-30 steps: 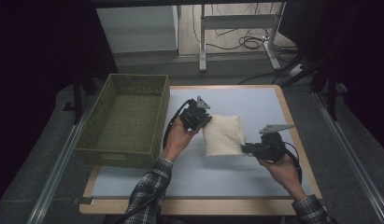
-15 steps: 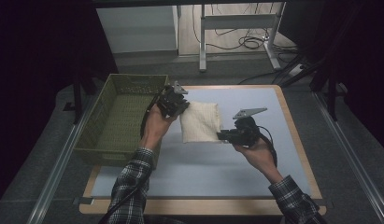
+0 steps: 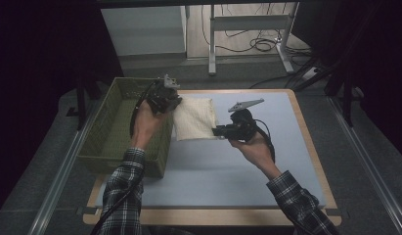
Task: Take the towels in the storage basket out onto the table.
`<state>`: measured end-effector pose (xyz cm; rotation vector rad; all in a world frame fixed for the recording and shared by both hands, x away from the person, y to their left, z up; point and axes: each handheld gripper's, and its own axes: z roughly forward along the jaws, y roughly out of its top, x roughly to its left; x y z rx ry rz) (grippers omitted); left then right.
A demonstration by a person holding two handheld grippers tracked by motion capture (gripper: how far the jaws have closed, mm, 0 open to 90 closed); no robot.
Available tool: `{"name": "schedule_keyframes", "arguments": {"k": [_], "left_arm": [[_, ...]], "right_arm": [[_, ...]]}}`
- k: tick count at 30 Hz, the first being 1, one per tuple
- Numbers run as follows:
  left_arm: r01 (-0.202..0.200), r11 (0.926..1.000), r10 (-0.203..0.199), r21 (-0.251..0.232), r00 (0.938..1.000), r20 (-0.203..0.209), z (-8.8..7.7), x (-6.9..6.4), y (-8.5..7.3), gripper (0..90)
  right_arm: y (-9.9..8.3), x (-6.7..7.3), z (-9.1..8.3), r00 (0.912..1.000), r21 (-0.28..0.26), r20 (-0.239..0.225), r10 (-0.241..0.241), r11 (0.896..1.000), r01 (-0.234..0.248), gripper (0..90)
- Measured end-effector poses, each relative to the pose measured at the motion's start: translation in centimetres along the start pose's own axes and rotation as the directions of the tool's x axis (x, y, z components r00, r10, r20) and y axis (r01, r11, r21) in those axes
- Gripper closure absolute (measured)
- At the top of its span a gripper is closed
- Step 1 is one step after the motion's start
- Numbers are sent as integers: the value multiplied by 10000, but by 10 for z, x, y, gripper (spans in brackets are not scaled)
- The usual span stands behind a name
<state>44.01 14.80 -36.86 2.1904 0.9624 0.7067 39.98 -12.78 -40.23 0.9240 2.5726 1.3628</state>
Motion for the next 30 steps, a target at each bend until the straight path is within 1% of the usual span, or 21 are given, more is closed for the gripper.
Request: {"name": "schedule_keyframes", "arguments": {"k": [2,3,4,5,6,8,9,12,13,14,16,17,22,23,24,26,27,28,30], "left_arm": [[27,10000,-27,38,9999,-125,-5,5,-1,822],[102,9999,-100,61,9996,-266,-10,9,-4,822],[102,9999,-100,61,9996,-266,-10,9,-4,822],[126,9999,-123,86,9993,-346,-12,12,-5,822],[83,9999,-78,109,9991,-421,-14,14,-7,822],[116,9998,-105,187,9982,-591,-19,18,-10,822],[45,9996,-26,277,9976,-690,-22,21,-12,822],[89,9993,-54,374,9956,-930,-30,28,-17,822],[111,9991,-68,415,9948,-1015,-33,31,-19,821],[166,9990,-120,421,9941,-1076,-35,34,-21,821],[267,9981,-192,554,9909,-1333,-43,42,-28,821],[267,9981,-192,554,9909,-1333,-43,42,-28,821],[463,9955,-317,825,9849,-1701,-54,56,-44,821],[569,9939,-389,943,9824,-1830,-57,62,-52,821],[569,9939,-389,943,9824,-1830,-57,62,-52,821],[698,9923,-489,1021,9798,-1940,-60,67,-60,820],[743,9914,-518,1077,9787,-1987,-61,70,-64,821],[807,9904,-568,1121,9777,-2023,-62,72,-68,821],[904,9885,-634,1214,9756,-2100,-63,77,-76,820]], "right_arm": [[6,3,4,10000,-20,-50,-41,10000,41,825],[11,6,8,9999,-40,-113,-95,9999,94,824],[11,6,8,9999,-40,-113,-95,9999,94,824],[16,10,13,9997,-28,-178,-159,9999,159,824],[16,10,13,9997,-28,-178,-159,9999,159,824],[20,14,19,9995,-7,-234,-213,9998,212,825],[23,17,22,9993,1,-280,-238,9997,238,824],[29,23,32,9986,-34,-427,-316,9995,315,824],[34,28,39,9980,-7,-509,-364,9993,364,824],[34,28,39,9980,-7,-509,-364,9993,364,824],[42,35,50,9971,-10,-651,-405,9992,406,824],[42,35,50,9971,-10,-651,-405,9992,406,824],[52,49,72,9950,62,-845,-537,9985,544,823],[55,55,82,9943,125,-913,-552,9983,565,823],[55,55,82,9943,125,-913,-552,9983,565,823],[57,60,92,9934,200,-986,-590,9979,613,822],[59,66,102,9927,289,-1046,-608,9975,641,822],[59,66,102,9927,289,-1046,-608,9975,641,822],[61,71,112,9918,371,-1116,-621,9971,666,821]]}}
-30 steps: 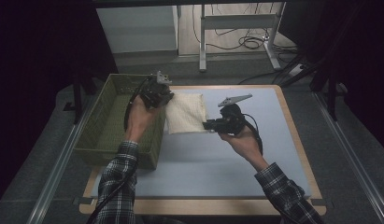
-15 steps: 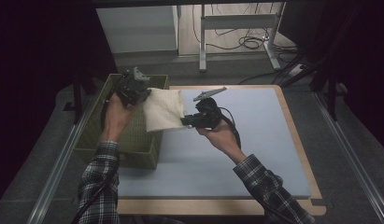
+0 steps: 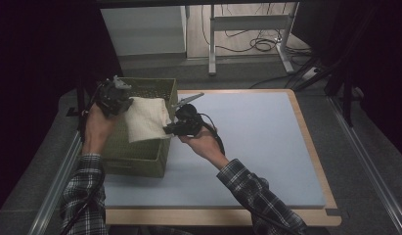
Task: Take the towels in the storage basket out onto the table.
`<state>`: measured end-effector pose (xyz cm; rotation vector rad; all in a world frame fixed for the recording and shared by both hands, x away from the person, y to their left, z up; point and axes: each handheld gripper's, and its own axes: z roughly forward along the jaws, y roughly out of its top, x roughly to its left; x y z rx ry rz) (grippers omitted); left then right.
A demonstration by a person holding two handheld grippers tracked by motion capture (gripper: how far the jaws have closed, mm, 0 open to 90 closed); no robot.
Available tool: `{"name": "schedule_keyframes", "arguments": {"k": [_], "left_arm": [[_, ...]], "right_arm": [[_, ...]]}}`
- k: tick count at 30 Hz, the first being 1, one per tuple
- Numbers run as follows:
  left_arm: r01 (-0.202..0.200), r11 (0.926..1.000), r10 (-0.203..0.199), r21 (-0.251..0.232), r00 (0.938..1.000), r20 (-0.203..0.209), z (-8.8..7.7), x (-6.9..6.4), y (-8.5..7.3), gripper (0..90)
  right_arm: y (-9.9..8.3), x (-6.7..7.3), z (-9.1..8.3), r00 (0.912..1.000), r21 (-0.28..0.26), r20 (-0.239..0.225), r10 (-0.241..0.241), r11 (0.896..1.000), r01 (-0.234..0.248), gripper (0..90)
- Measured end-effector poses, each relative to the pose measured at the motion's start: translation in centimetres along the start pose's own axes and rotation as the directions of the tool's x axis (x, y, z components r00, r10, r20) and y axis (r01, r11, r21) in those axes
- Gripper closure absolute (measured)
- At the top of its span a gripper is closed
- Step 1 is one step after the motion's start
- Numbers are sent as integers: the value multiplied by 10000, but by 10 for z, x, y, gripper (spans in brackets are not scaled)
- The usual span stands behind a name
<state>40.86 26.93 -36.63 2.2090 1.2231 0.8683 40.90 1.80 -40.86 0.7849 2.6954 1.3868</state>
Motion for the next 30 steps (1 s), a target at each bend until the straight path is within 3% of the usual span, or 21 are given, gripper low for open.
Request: {"name": "schedule_keyframes", "arguments": {"k": [5,13,30], "left_arm": [[206,9994,-205,266,9998,-47,4,10,-21,820],[337,9971,-338,679,9994,1,16,18,-47,818],[-45,9954,11,953,9994,358,44,7,-52,813]], "right_arm": [[3,14,31,9998,434,-157,-129,9990,136,821],[5,31,63,9988,1053,-337,-362,9937,395,820],[10,42,81,9972,1944,-53,-752,9781,748,811]]}}
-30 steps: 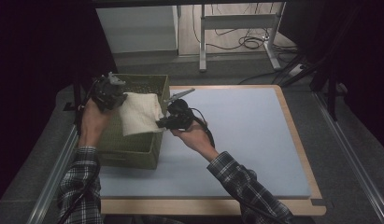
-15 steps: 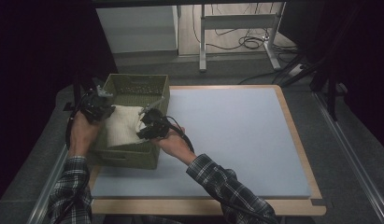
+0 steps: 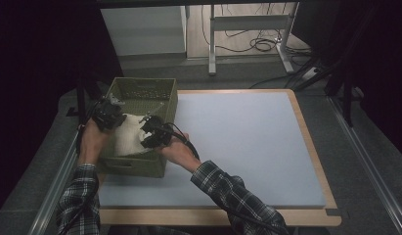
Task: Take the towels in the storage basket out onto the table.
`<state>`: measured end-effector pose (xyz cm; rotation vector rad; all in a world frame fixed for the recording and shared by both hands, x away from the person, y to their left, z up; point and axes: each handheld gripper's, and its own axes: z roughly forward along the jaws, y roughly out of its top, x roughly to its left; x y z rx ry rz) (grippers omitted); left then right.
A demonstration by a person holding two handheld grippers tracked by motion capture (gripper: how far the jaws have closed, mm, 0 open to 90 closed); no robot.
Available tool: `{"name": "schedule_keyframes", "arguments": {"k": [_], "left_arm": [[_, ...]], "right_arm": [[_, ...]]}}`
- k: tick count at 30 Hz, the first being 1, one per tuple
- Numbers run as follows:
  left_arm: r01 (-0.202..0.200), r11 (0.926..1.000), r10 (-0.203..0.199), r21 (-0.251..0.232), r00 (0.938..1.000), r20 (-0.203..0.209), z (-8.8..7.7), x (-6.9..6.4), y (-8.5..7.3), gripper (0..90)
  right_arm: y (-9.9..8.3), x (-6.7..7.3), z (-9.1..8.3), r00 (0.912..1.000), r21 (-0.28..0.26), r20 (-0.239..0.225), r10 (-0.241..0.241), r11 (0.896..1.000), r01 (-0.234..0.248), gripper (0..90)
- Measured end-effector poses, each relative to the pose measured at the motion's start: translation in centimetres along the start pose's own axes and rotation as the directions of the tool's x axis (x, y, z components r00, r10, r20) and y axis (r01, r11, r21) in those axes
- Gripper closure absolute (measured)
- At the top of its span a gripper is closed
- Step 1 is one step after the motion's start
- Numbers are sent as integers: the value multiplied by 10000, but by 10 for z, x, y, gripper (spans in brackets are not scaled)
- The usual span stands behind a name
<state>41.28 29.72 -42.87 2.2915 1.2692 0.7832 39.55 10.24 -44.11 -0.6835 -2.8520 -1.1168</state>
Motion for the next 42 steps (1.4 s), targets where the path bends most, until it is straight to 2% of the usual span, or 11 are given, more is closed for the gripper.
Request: {"name": "schedule_keyframes", "arguments": {"k": [8,11,13,17,23,25,29,31,34,37,42], "left_arm": [[-76,9996,75,288,10000,55,13,-1,-4,807],[39,9991,-47,416,9998,185,23,-2,-5,785],[220,9990,-227,396,9996,163,31,-3,-5,684],[388,9987,-390,317,9992,39,34,-5,-3,580],[513,9986,-512,129,9987,-75,31,-5,-2,483],[651,9979,-651,-2,9979,-51,29,-4,-1,411],[859,9959,-859,-294,9963,4,26,-4,-1,351],[1107,9928,-1097,-463,9937,232,25,-3,-1,291],[1250,9908,-1232,-526,9917,355,25,-3,-1,255],[1653,9836,-1590,-721,9835,862,23,-3,0,204],[1844,9794,-1748,-825,9783,1117,22,-4,1,164]], "right_arm": [[2,4,11,9996,404,165,-226,9989,220,789],[3,3,11,9994,438,256,-249,9988,238,714],[4,1,8,9994,357,303,-165,9992,155,656],[5,-4,0,9989,58,467,-64,10000,62,627],[4,-9,-8,9986,-178,523,11,9998,-2,593],[1,-11,-11,9986,-307,523,-3,9995,19,561],[-2,-13,-15,9985,-432,554,-12,9991,36,518],[-5,-14,-21,9980,-588,633,-41,9982,78,472],[-7,-15,-25,9986,-728,534,-60,9973,99,446],[-9,-16,-33,9980,-1000,586,-231,9946,288,385],[-13,-17,-42,9970,-1132,696,-335,9927,412,351]]}}
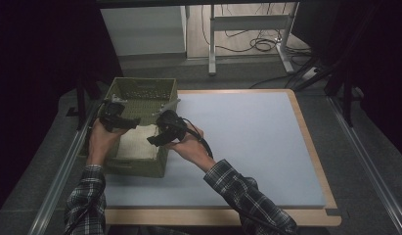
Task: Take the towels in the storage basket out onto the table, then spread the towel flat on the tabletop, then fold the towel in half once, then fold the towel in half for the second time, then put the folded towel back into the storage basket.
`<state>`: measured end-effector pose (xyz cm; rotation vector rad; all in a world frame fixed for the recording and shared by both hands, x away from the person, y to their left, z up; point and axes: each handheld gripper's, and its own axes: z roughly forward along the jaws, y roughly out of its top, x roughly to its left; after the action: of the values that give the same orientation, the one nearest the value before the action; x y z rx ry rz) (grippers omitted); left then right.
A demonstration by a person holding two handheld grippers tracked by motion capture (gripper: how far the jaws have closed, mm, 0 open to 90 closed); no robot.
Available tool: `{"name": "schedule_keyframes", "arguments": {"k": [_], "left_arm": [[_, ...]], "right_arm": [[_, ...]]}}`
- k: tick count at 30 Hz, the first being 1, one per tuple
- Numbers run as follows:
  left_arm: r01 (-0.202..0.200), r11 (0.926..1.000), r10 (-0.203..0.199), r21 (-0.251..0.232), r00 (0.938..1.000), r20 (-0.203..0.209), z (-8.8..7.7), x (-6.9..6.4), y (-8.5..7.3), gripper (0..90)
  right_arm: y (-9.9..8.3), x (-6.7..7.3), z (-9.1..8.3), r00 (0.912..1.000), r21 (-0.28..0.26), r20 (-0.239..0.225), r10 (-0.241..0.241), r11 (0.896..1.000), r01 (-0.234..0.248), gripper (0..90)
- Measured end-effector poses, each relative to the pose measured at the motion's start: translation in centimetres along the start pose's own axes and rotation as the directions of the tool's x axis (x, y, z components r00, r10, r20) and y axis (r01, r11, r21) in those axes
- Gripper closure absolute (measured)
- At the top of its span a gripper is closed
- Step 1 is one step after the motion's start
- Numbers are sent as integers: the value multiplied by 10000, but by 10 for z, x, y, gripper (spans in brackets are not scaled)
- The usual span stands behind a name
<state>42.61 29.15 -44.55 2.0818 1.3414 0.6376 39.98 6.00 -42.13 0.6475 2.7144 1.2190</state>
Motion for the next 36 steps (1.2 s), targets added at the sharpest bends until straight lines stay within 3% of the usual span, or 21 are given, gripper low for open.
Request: {"name": "schedule_keyframes", "arguments": {"k": [11,18,31,36], "left_arm": [[382,9991,-372,-198,9980,507,-3,-7,6,84],[426,9984,-393,-369,9957,839,-5,-17,11,53],[-51,9985,116,-537,9926,1213,-8,-48,25,20],[-51,9978,141,-654,9902,1388,-10,-57,28,20]], "right_arm": [[-22,-19,-23,9994,-159,176,298,9994,-295,285],[-36,-27,-34,9989,-143,383,264,9996,-258,241],[-69,-45,-60,9971,-247,596,470,9987,-456,173],[-82,-50,-69,9963,-186,696,501,9986,-489,149]]}}
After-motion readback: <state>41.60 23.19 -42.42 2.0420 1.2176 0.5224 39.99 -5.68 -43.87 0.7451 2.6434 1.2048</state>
